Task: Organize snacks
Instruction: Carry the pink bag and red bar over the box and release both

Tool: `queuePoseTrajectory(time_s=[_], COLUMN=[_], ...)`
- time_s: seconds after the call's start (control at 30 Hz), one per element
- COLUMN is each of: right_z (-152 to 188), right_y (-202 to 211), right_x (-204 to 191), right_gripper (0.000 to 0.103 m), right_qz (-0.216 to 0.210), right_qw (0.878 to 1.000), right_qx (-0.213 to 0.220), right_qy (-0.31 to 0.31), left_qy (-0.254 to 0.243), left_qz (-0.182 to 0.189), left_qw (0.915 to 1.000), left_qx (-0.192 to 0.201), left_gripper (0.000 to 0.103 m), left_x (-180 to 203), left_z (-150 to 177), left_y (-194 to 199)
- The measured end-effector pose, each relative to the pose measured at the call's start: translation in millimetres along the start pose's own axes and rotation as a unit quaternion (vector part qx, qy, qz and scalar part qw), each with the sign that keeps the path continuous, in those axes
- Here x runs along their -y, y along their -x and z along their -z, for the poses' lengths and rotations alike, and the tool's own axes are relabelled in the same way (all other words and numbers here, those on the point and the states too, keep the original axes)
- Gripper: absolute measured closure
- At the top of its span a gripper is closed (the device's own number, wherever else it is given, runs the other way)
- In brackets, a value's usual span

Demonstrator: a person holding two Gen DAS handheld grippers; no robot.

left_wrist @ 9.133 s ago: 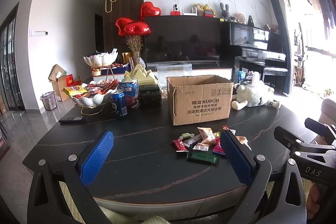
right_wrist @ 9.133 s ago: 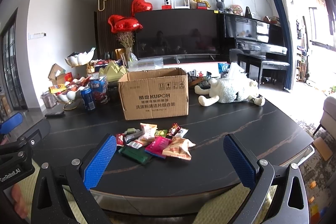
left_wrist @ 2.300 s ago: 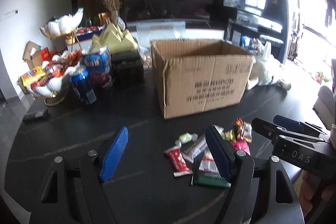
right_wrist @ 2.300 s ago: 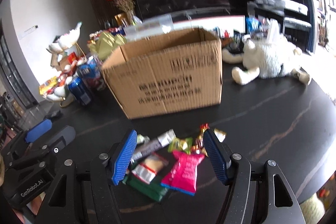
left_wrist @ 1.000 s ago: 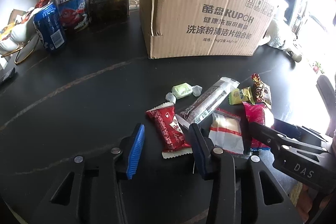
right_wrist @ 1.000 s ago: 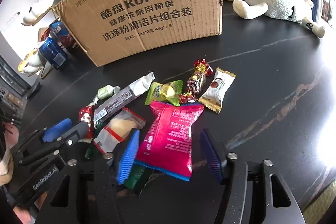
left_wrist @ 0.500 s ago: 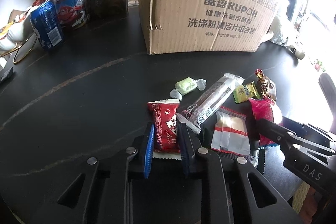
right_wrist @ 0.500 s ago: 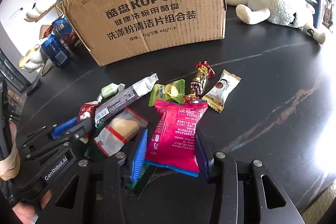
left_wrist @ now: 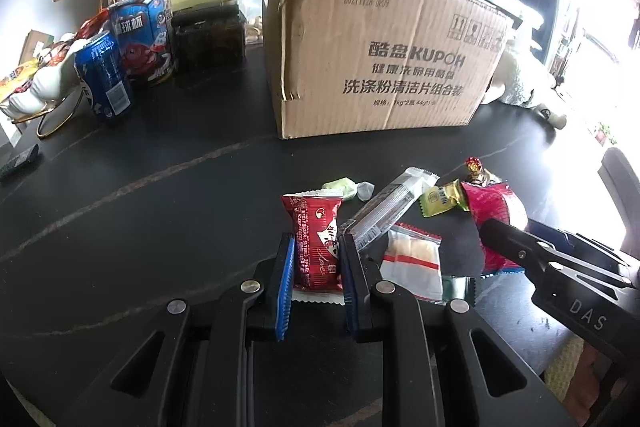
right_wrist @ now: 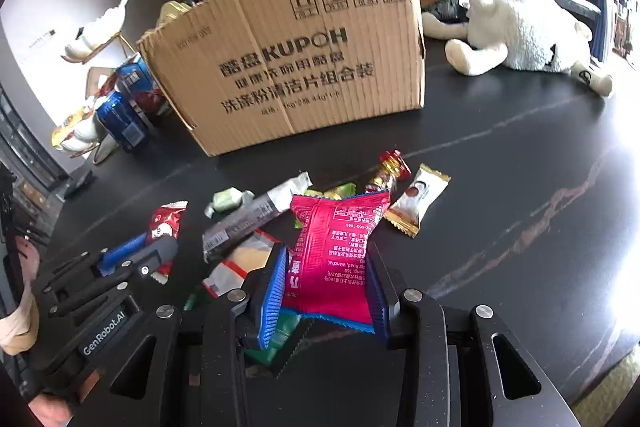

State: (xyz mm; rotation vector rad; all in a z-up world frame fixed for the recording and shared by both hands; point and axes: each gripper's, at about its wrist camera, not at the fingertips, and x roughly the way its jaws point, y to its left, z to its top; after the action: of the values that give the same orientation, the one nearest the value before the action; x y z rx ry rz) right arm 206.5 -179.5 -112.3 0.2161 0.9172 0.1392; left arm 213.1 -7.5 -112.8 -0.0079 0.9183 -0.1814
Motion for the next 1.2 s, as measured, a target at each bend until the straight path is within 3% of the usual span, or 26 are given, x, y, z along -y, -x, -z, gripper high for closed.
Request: queuePoseTrajectory(time_s=[0.7,1.2], right_z=[-24,-73], right_y=[39,98], right_x=[-22,-34], right_gripper=[0.065,0.065], right_qz=[-0.05,-0.056], right_qw=[0.998,0.992], right_qx=[0.046,0.101], right_qy=[0.018,0.043], left_qy=[0.005,-0.02], left_qz=[0.006,0.023], left_qw=[0.9983,0.994], left_qx=[0.057,0.105], left_gripper=[0.081,0.081], left_x=[7,21], left_z=[-29,-73], left_y=[66,123])
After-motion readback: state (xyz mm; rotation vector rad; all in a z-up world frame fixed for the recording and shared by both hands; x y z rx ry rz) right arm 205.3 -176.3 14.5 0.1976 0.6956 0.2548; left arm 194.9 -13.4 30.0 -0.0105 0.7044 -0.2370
